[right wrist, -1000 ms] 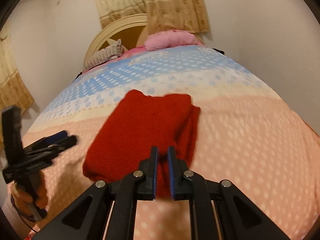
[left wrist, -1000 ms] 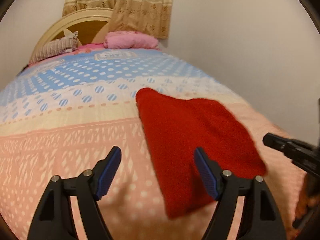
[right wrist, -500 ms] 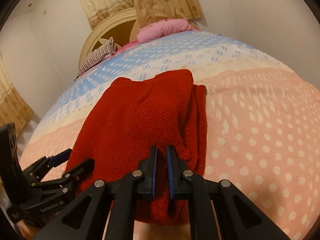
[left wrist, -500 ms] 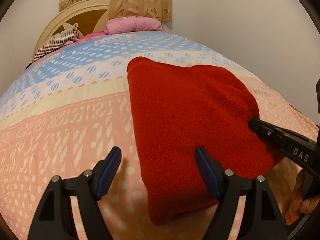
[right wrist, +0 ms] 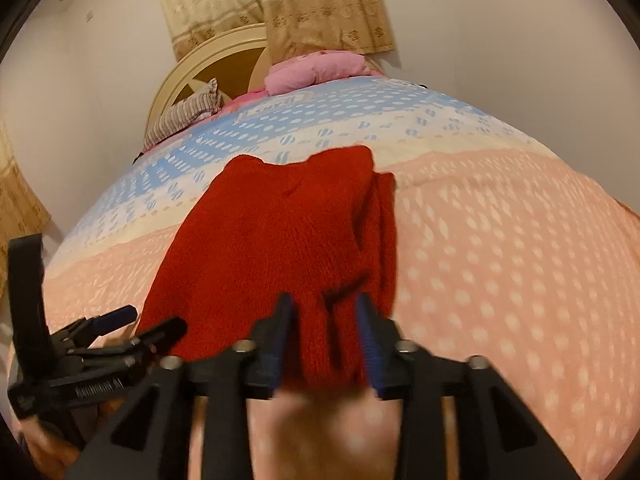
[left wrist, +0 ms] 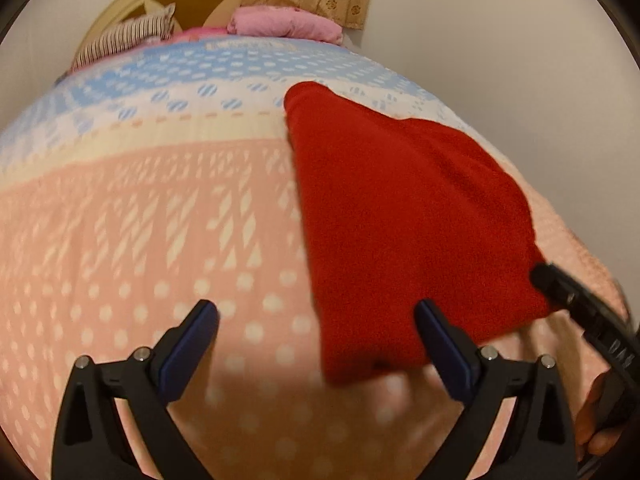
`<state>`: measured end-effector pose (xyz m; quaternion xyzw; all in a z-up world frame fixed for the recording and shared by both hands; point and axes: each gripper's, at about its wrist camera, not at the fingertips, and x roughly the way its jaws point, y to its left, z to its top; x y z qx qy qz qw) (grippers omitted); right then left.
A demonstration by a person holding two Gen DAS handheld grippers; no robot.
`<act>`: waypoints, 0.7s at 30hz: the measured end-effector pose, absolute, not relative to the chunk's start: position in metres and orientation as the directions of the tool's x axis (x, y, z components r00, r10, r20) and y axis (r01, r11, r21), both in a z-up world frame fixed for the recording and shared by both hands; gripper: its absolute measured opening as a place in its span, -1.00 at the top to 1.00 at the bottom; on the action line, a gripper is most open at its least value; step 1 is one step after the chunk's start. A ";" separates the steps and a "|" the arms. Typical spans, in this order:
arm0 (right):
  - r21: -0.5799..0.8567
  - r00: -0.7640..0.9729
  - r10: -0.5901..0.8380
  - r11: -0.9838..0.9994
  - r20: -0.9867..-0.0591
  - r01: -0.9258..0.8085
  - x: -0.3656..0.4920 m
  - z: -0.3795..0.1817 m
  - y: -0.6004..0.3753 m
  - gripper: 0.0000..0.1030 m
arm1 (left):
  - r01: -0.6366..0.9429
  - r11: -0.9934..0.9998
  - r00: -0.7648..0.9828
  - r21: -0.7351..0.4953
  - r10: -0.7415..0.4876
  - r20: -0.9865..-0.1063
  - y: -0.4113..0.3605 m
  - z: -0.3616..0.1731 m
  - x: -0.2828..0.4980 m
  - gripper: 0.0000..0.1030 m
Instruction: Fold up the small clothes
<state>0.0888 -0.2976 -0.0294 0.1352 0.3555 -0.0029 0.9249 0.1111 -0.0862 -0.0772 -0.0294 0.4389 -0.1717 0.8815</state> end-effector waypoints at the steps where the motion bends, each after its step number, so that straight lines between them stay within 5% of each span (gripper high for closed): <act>1: 0.241 0.749 0.075 0.964 -0.658 0.115 0.080 -0.030 -0.298 0.24 | 0.278 0.936 0.554 -0.214 -0.339 -0.760 -0.083 -0.076 0.108 -0.96; 11: 0.333 0.735 0.152 0.937 -0.661 0.106 0.071 -0.021 -0.316 0.23 | 0.314 0.894 0.529 -0.320 -0.444 -0.723 -0.061 -0.051 0.122 -0.96; 15: 0.381 0.758 0.162 0.917 -0.632 0.122 0.092 -0.008 -0.337 -0.14 | 0.325 0.869 0.530 -0.374 -0.495 -0.689 -0.070 -0.038 0.155 -0.96; 21: 0.492 0.749 0.235 0.860 -0.619 0.137 0.149 -0.010 -0.369 -0.19 | 0.312 0.853 0.528 -0.418 -0.522 -0.670 -0.097 -0.038 0.211 -0.96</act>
